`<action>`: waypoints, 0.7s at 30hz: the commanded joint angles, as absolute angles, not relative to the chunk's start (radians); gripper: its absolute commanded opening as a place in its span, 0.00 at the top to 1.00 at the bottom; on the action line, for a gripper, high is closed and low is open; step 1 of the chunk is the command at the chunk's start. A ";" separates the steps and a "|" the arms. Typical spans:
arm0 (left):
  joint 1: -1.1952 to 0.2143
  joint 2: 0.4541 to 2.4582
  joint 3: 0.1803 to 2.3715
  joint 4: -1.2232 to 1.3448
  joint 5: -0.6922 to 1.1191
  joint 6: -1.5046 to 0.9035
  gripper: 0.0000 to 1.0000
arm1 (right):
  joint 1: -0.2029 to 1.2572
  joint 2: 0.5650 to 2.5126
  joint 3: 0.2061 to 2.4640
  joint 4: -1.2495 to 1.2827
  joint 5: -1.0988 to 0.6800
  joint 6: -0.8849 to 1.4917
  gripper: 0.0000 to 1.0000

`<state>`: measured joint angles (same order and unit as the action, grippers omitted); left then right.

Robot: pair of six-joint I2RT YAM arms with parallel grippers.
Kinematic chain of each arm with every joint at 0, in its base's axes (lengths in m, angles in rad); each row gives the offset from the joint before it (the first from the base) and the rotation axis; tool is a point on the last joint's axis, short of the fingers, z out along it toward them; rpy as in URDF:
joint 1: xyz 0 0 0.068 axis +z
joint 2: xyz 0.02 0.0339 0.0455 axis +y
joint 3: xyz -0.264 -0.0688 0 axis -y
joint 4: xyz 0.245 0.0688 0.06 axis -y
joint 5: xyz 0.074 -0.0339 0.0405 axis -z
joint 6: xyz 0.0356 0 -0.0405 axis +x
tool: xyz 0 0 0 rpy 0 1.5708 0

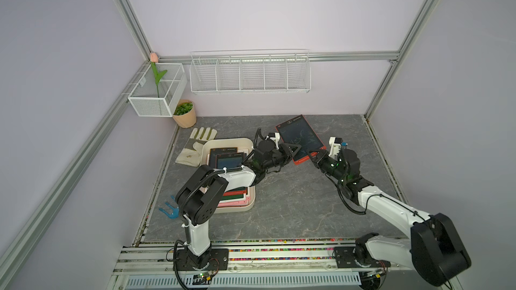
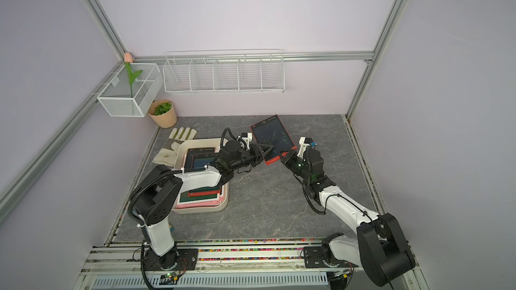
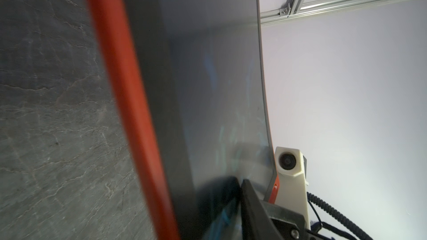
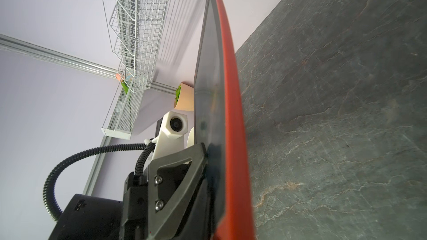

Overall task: Take out the writing tablet from the storage box
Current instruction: Place the writing tablet at the corner of the board.

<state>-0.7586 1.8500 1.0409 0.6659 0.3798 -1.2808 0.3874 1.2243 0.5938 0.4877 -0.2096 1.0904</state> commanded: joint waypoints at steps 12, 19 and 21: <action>-0.769 1.863 1.020 0.789 0.492 -1.269 0.46 | 0.358 1.232 0.609 0.653 -0.197 1.111 0.93; -0.749 1.832 1.006 0.767 0.500 -1.246 0.39 | 0.319 1.253 0.594 0.709 -0.213 1.140 0.93; -0.740 1.827 0.993 0.765 0.499 -1.243 0.38 | 0.305 1.254 0.594 0.708 -0.217 1.146 0.93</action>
<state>-0.7536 1.8492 1.0176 0.7506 0.4805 -1.2522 0.3218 1.2495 0.5957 0.6258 -0.2131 1.0668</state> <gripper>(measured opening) 0.621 0.087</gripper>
